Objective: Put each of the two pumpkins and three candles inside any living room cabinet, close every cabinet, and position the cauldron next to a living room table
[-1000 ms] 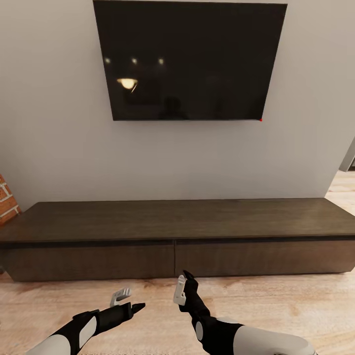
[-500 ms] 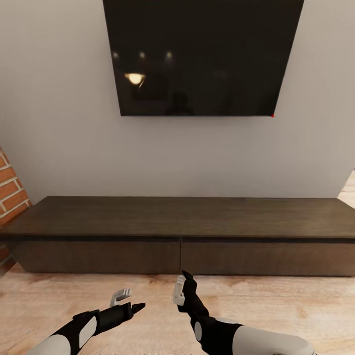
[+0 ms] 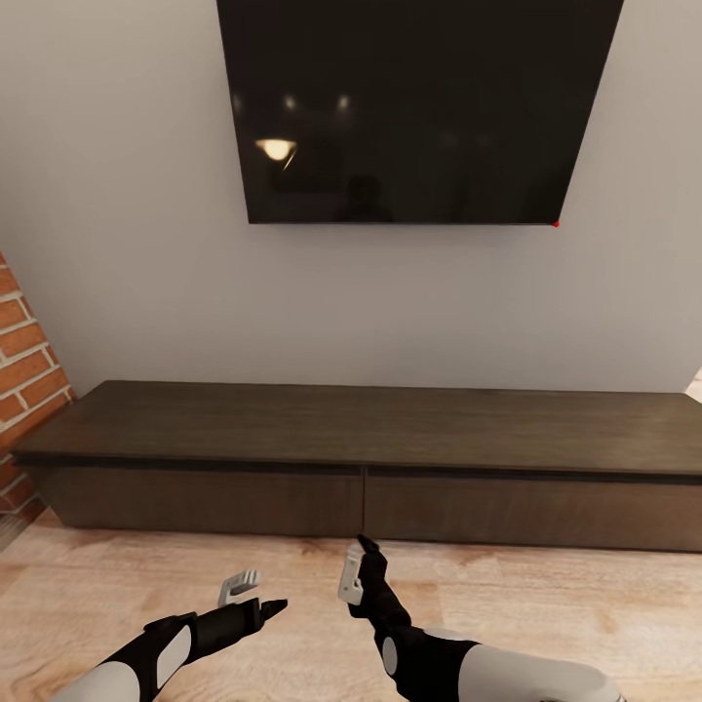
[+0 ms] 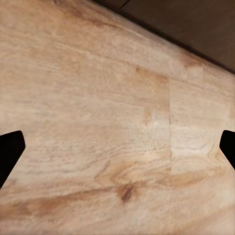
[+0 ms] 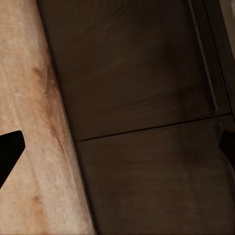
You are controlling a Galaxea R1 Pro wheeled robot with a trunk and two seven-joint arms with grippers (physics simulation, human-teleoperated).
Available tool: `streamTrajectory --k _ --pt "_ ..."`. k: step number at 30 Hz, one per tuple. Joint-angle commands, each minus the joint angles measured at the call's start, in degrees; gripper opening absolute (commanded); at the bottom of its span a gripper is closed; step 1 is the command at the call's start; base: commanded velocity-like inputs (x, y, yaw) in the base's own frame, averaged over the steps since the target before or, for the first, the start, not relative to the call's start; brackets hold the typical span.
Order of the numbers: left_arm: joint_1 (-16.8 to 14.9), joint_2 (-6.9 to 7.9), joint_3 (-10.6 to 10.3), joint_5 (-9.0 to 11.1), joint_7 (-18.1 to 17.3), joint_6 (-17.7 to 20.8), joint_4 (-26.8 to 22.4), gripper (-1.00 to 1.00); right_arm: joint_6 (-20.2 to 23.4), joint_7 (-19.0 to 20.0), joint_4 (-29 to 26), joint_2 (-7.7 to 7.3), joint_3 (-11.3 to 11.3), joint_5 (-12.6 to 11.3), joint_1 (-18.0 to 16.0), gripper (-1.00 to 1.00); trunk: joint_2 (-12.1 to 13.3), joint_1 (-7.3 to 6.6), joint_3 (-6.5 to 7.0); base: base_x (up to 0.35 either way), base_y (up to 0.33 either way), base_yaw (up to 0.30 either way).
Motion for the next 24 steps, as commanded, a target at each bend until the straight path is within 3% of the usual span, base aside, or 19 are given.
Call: streamTrajectory --k 1,2,5,7,10,15,24 --pt "-0.02 -0.02 0.26 0.22 -0.17 0.6 -0.05 1.0 0.25 -0.87 -0.01 0.4 0.44 -0.54 -0.07 1.0 -0.02 -0.01 -0.06 0.0 0.0 0.006" --pt "-0.02 -0.04 0.26 0.22 -0.16 0.6 -0.05 1.0 1.7 -2.81 0.07 1.18 0.42 -0.47 -0.07 1.0 -0.02 -0.01 -0.06 0.0 0.0 0.003" --pt "-0.02 -0.05 0.26 0.22 -0.15 0.6 -0.06 1.0 5.5 -7.95 0.04 1.18 0.4 -0.5 -0.07 1.0 -0.02 -0.01 -0.06 0.0 0.0 0.002" --pt "-0.02 -0.05 0.26 0.22 -0.14 0.6 -0.06 1.0 9.05 -14.33 -0.04 1.18 0.39 -0.51 -0.07 1.0 -0.02 -0.01 -0.06 0.0 0.0 0.0" --pt "-0.02 -0.06 0.26 0.22 -0.2 0.6 -0.05 1.0 11.01 -20.18 -0.07 1.18 0.44 -0.51 -0.07 1.0 -0.02 -0.01 -0.06 0.0 0.0 0.0" --pt "-0.02 -0.06 0.26 0.22 -0.26 0.6 -0.06 1.0 12.0 -23.01 -1.51 1.18 0.54 -0.51 -0.07 1.0 -0.02 -0.01 -0.06 0.0 0.0 0.0" --pt "-0.02 -0.12 0.26 0.14 -0.32 0.6 -0.06 1.0 11.78 -23.37 -4.27 1.18 0.65 -0.6 0.24 1.0 -0.02 -0.01 -0.06 0.0 0.0 0.0"
